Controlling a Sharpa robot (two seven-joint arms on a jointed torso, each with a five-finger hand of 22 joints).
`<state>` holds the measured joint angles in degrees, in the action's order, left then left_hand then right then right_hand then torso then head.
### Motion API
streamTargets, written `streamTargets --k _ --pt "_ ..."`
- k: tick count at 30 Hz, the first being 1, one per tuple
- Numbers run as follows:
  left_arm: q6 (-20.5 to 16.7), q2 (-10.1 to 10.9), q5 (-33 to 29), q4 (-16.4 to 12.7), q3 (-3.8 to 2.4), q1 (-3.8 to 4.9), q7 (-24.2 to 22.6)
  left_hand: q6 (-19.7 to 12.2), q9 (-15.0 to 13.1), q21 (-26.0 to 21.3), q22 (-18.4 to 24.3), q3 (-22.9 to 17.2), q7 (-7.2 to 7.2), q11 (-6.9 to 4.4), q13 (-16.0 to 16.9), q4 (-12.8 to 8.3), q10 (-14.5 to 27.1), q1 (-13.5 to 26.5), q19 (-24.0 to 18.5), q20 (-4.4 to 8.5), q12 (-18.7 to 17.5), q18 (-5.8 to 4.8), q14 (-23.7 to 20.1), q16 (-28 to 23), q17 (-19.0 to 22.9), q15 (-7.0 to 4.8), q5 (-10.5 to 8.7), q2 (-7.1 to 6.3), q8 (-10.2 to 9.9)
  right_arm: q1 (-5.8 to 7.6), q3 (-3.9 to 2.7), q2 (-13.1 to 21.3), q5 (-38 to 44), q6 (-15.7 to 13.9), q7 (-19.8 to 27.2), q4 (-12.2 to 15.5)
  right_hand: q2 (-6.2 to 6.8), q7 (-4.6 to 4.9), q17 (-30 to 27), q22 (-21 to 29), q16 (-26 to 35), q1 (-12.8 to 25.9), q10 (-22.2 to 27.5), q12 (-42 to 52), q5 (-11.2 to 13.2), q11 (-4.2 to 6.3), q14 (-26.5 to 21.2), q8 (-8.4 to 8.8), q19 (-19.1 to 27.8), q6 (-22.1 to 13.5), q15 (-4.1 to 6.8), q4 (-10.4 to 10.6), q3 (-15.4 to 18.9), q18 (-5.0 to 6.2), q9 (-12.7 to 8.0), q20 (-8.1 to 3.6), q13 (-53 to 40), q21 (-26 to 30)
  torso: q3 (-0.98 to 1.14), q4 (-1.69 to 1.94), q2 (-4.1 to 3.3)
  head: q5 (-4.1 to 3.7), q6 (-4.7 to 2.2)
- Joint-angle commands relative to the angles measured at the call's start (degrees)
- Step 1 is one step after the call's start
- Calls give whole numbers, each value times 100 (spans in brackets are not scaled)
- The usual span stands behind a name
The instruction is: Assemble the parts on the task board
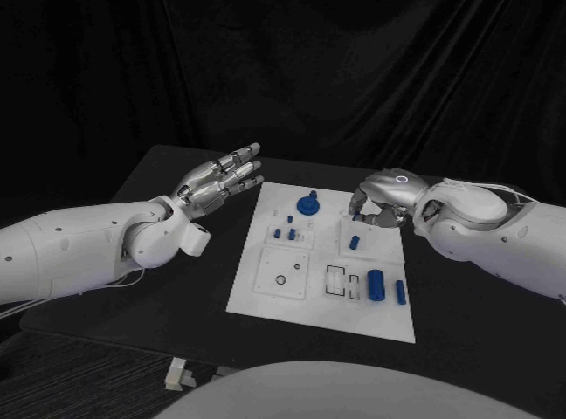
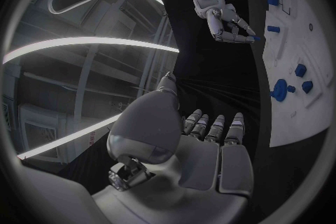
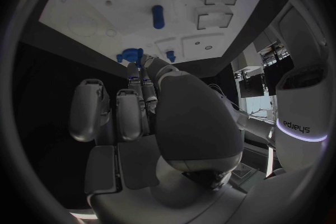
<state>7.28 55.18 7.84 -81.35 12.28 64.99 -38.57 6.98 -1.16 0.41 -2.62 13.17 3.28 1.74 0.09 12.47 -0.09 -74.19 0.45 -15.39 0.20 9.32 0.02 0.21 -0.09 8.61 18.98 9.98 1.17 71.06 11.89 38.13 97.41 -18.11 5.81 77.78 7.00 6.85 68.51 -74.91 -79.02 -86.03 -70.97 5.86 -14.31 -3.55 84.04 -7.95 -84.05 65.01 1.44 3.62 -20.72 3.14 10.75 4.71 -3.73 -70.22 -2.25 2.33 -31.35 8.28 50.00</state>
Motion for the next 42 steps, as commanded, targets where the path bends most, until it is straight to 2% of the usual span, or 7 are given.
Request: streamTargets --k 1,5,10,16,26,38,42 --pt "77 -12 -42 3 -6 -15 -44 14 -5 18 1 -2 16 31 -9 -28 9 -58 16 -38 -20 98 -2 -21 9 28 23 -4 17 18 -2 -1 6 24 -247 261 55 -3 17 -976 -27 -4 -91 1 32 33 185 36 19 -42 -14 -24 -5 90 -11 -1 -8 -17 1 3 -1 28 0" --pt "89 -10 -42 11 -6 -28 -36 21 -6 19 0 -3 13 32 -9 -30 9 -60 16 -38 -20 98 -2 -21 9 28 26 -2 18 -5 -2 -58 6 23 -271 514 63 -3 29 -979 -35 -24 -114 0 -5 36 190 57 14 -59 -9 -43 -29 88 -13 -5 -10 -28 0 3 0 52 0" --pt "100 -15 -42 25 -5 -39 -30 21 -6 19 0 -3 13 32 -9 -30 9 -60 16 -38 -20 98 -2 -21 9 28 26 -2 18 -76 -1 -187 119 -18 -262 595 71 2 41 -980 -42 -38 -116 -14 -64 33 194 76 12 -68 -10 -59 -55 87 -14 -8 -7 -33 -5 2 8 81 0" --pt "117 -27 -42 32 -5 -48 -23 29 -7 18 1 -5 16 29 -9 -35 9 -64 16 -39 -20 98 -2 -21 9 29 32 9 20 -201 -1 -387 288 -47 -242 554 81 6 40 -980 -42 -34 -116 -19 -75 30 194 86 12 -79 -11 -61 -57 88 -16 -9 -7 -31 4 1 2 115 0" --pt "150 -38 -42 38 -5 -61 -8 40 -9 19 -1 -8 23 30 -9 -41 9 -71 17 -39 -20 98 -2 -21 9 30 46 20 22 -424 -1 -710 350 -110 -183 366 79 8 33 -978 -39 -34 -118 -21 -86 29 193 92 14 -83 -12 -63 -65 89 -17 -9 -7 -26 0 5 -3 139 0" --pt "192 -52 -42 46 -5 -71 -15 40 -10 15 16 -11 36 36 -9 -44 9 -73 13 -36 -20 97 -2 -21 9 24 51 43 23 -566 -1 -900 356 -198 -161 185 81 15 26 -976 -35 -25 -117 -27 -95 25 191 109 16 -103 -15 -60 -73 90 -22 -9 -6 -19 3 8 -4 135 0" --pt "191 -49 -42 38 -5 -72 -13 40 -10 15 16 -11 36 36 -9 -44 9 -73 13 -36 -20 97 -2 -21 9 24 51 43 23 -584 -1 -913 356 -205 -165 168 83 16 26 -976 -35 -26 -117 -31 -100 24 191 117 17 -113 -16 -62 -78 90 -25 -9 -6 -17 1 1 -2 160 0"
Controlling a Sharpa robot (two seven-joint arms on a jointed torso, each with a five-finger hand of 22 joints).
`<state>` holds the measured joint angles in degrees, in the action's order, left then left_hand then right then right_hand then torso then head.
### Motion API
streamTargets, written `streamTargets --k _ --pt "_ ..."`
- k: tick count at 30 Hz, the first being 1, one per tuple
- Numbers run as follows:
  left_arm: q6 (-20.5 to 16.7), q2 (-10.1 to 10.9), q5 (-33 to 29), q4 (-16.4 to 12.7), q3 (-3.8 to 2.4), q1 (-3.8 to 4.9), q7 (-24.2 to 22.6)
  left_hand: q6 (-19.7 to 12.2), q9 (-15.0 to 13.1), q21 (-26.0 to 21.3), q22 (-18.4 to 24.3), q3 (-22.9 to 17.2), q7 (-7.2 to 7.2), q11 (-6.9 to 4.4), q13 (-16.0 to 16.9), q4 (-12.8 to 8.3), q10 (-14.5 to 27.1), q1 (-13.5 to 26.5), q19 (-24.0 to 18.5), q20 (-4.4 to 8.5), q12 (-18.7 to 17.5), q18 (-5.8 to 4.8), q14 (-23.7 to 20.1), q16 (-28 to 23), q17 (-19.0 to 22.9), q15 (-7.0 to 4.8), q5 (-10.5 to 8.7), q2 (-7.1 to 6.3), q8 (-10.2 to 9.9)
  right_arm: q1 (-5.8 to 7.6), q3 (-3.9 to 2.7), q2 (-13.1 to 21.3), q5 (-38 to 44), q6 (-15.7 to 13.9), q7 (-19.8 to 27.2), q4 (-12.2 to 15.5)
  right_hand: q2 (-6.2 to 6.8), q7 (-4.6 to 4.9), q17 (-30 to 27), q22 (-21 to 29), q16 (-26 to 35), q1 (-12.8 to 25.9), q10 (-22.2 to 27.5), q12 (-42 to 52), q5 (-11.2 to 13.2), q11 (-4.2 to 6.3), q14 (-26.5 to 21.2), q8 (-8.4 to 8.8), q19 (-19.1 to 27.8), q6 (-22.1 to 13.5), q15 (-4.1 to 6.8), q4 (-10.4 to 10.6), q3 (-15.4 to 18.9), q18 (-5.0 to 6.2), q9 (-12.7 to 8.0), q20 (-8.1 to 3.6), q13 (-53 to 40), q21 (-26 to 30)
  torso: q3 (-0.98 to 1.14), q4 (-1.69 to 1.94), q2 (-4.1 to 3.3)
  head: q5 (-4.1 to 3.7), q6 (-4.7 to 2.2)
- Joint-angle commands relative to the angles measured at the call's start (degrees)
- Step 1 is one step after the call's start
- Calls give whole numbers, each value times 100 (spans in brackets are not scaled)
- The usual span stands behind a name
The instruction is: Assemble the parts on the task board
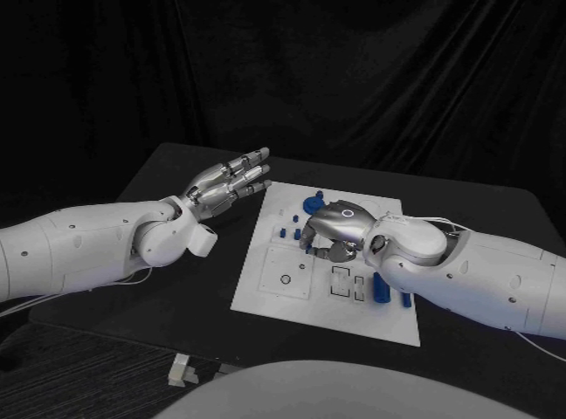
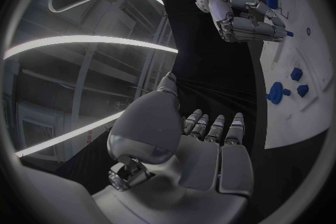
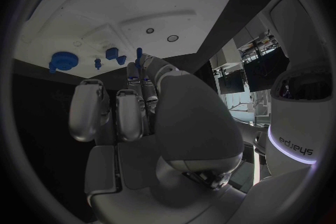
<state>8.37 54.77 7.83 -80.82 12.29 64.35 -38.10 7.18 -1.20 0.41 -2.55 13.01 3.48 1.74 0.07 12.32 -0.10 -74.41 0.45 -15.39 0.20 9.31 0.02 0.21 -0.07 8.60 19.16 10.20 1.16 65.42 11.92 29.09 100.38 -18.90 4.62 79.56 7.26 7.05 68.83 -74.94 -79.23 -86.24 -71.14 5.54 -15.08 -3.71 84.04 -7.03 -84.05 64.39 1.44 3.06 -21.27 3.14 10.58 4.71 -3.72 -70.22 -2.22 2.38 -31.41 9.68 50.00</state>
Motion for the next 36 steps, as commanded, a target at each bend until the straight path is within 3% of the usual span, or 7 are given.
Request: streamTargets --k 1,8,28,36 --pt "81 -4 -41 -20 -6 -8 -61 20 -5 15 9 6 16 36 -7 -29 10 -51 13 -37 -20 97 -2 -21 7 25 33 22 23 -23 -4 -14 59 -126 -47 -15 57 -4 -6 -972 -15 -5 -99 1 -23 40 191 25 17 -50 -16 -6 -22 91 -8 -9 -7 -17 -2 -4 2 21 0" --pt "79 8 -41 -50 -6 -10 -60 25 -6 15 9 6 19 37 -7 -26 10 -48 13 -35 -20 97 -2 -21 7 21 32 29 24 -54 -4 -64 59 -153 -28 -36 54 -2 -10 -969 -13 -3 -101 1 -25 40 190 30 20 -55 -16 -5 -26 93 -9 -9 -7 -6 -1 -3 3 76 0" --pt "116 -34 -41 -21 -6 -15 -57 19 -5 13 16 14 27 42 -7 -11 10 -29 12 -27 -20 96 -2 -21 7 12 20 55 24 -78 -4 -30 59 -157 -35 -12 51 -3 -5 -968 -16 -5 -121 6 -38 44 191 39 22 -59 -15 -10 -38 94 -10 -9 -12 -1 0 -1 1 93 0" --pt "124 -29 -41 -22 -6 -15 -48 27 -7 13 15 14 29 42 -7 -10 10 -28 12 -26 -20 96 -2 -21 7 12 20 56 25 -94 -4 -26 59 -103 -69 7 58 0 -9 -967 -14 -3 -113 -2 -53 41 190 47 23 -66 -16 -13 -42 95 -12 -9 -10 2 1 -5 3 166 0"
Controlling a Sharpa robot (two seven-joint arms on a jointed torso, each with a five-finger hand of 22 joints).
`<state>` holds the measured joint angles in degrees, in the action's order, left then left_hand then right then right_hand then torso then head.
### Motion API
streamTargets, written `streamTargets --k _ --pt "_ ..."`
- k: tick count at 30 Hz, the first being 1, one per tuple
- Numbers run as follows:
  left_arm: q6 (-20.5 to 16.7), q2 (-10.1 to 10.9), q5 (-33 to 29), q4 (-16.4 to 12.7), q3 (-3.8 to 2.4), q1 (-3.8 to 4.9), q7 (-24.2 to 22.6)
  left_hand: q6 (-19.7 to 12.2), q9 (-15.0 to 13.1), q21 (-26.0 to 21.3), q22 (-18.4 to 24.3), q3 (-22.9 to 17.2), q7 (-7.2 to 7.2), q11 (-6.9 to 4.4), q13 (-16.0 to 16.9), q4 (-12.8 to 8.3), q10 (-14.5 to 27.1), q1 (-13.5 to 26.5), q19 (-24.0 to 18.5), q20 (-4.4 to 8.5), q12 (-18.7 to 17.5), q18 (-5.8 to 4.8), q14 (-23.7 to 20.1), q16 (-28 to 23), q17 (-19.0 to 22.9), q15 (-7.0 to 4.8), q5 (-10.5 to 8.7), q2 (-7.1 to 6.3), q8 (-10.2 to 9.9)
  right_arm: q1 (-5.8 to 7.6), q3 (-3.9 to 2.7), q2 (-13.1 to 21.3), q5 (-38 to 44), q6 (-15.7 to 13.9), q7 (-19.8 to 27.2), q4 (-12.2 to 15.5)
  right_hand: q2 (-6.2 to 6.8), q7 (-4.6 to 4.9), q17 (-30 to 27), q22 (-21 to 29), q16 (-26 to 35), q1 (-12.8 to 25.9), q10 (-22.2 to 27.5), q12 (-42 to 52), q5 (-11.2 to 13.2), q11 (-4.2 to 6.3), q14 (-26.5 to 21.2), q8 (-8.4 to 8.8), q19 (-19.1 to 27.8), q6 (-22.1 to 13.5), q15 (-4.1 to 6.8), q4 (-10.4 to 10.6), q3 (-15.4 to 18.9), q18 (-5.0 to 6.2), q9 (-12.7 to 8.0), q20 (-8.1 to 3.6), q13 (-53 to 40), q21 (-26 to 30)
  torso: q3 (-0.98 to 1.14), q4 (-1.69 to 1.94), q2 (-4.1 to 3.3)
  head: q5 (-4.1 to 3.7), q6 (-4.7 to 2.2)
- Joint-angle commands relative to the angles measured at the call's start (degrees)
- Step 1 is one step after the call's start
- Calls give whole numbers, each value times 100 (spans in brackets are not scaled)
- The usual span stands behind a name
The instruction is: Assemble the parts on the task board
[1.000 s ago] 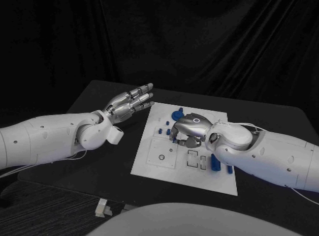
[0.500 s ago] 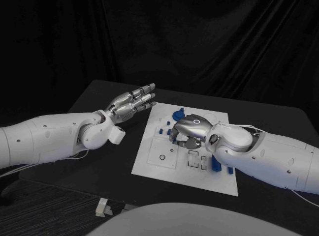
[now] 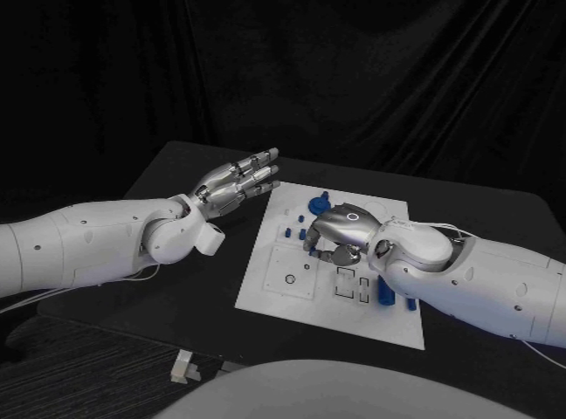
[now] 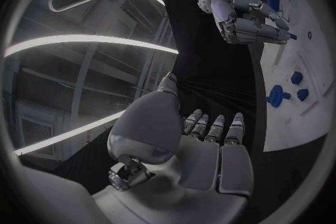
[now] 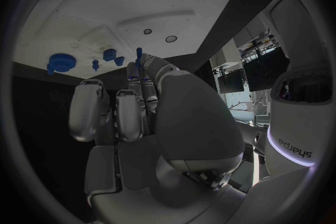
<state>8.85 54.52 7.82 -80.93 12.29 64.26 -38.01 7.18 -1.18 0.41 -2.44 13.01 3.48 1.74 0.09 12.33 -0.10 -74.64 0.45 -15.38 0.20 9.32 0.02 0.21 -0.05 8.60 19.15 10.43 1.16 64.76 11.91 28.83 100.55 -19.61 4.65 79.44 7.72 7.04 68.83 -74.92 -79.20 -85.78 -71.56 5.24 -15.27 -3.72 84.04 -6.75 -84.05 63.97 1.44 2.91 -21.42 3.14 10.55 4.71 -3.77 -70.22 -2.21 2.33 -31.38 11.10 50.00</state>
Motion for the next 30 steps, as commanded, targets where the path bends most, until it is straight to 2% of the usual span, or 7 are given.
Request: streamTargets --k 1,4,30 --pt "78 -4 -40 -11 -6 -7 -56 27 -8 13 4 14 29 43 -9 -10 10 -5 12 -26 -20 95 -2 -21 5 13 21 33 25 -35 -3 -1 42 -25 -77 20 15 3 -13 -969 -14 -45 -68 25 -39 40 189 25 23 -33 -17 3 -29 95 -10 -9 -5 1 0 1 1 30 0" --pt "84 -4 -40 -10 -6 -7 -51 40 -10 13 4 15 38 44 -9 -7 10 -1 12 -25 -20 96 -2 -21 5 13 22 41 28 -64 -3 -7 42 -17 -75 17 15 6 -16 -967 -12 -41 -65 22 -42 37 188 32 24 -40 -18 4 -31 95 -12 -9 -4 6 0 2 1 55 0" --pt "121 -15 -40 18 -6 -19 -20 57 -13 12 7 32 58 59 -9 24 10 33 12 -23 -20 96 -2 -21 5 20 0 69 34 -286 -3 -83 42 -40 -85 -87 14 9 -25 -967 -7 -36 -63 17 -51 35 185 43 25 -51 -21 4 -39 95 -15 -7 -4 5 0 1 1 103 0"
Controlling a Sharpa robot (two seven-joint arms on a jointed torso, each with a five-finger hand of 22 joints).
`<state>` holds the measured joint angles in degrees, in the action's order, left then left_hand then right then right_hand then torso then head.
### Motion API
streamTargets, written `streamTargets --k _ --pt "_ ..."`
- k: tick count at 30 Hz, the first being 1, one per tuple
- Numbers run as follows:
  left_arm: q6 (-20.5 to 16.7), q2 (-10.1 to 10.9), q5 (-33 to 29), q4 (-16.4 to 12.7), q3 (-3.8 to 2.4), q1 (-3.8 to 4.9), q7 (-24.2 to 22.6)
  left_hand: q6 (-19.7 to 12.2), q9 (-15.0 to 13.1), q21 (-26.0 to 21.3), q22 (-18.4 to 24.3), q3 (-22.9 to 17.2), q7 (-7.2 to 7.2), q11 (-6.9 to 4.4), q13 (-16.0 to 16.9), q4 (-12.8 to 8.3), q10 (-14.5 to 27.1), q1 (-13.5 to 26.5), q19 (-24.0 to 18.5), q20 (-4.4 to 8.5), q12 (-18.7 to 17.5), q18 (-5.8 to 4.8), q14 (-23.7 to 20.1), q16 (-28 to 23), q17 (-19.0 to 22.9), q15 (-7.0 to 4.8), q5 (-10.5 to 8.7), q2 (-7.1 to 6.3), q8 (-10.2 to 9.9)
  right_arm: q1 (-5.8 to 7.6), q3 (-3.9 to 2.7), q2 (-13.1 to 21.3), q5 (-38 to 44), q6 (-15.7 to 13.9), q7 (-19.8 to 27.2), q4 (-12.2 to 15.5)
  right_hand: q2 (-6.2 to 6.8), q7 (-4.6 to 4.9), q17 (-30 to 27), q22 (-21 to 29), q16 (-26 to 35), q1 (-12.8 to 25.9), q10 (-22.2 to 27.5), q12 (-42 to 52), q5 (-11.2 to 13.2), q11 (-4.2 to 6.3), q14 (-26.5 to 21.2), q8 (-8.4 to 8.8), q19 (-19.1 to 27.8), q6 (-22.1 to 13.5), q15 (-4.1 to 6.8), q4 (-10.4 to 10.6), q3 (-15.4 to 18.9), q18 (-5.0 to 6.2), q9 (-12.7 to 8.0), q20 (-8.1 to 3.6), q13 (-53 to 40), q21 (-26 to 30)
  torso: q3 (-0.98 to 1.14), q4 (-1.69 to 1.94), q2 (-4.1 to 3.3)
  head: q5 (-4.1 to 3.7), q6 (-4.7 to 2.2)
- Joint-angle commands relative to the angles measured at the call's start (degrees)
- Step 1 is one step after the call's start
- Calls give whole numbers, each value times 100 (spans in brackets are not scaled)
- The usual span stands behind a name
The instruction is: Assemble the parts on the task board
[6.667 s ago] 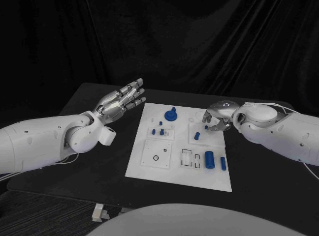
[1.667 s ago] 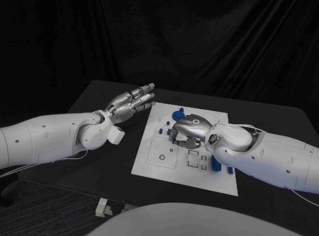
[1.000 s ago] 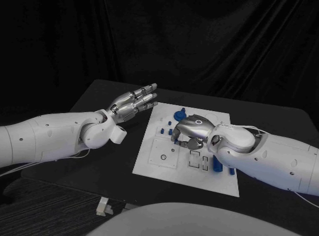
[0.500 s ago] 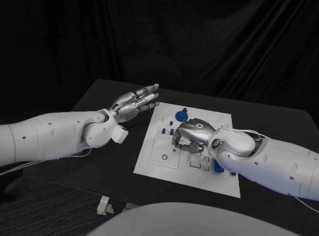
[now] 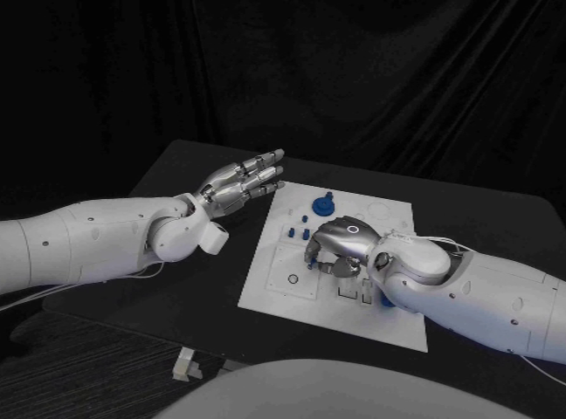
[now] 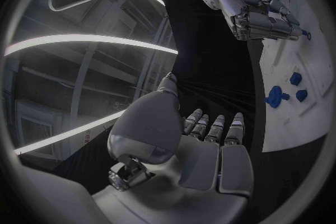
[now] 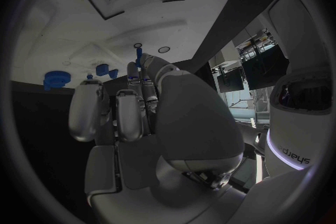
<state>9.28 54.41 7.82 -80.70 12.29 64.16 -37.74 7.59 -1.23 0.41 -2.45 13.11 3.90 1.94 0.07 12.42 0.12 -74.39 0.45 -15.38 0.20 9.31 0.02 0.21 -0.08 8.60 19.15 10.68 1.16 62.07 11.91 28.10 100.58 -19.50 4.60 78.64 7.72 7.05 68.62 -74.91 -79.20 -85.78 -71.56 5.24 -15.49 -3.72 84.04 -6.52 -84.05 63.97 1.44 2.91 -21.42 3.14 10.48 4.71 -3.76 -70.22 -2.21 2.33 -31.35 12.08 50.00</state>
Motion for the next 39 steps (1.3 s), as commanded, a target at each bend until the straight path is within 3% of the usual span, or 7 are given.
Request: streamTargets --k 1,39 --pt "78 -4 -39 -3 -6 -9 -46 15 -9 12 7 23 16 39 -7 14 -12 8 12 -23 -20 96 -2 -21 8 20 0 44 34 -20 -3 -15 39 -47 -80 -12 13 9 2 -968 -11 -36 -66 18 -30 35 186 22 25 -52 -21 3 -43 95 -9 -7 -7 7 -1 1 0 6 0" --pt "152 -33 -39 55 -6 -21 14 27 -10 13 7 27 31 47 -7 26 -12 19 12 -24 -20 96 -2 -21 8 25 4 63 38 -71 -3 -101 292 -115 -60 -129 22 16 -17 -967 1 -50 -80 19 -34 34 179 46 28 -73 -22 -21 -61 96 -14 -5 -13 9 -1 0 0 61 0"
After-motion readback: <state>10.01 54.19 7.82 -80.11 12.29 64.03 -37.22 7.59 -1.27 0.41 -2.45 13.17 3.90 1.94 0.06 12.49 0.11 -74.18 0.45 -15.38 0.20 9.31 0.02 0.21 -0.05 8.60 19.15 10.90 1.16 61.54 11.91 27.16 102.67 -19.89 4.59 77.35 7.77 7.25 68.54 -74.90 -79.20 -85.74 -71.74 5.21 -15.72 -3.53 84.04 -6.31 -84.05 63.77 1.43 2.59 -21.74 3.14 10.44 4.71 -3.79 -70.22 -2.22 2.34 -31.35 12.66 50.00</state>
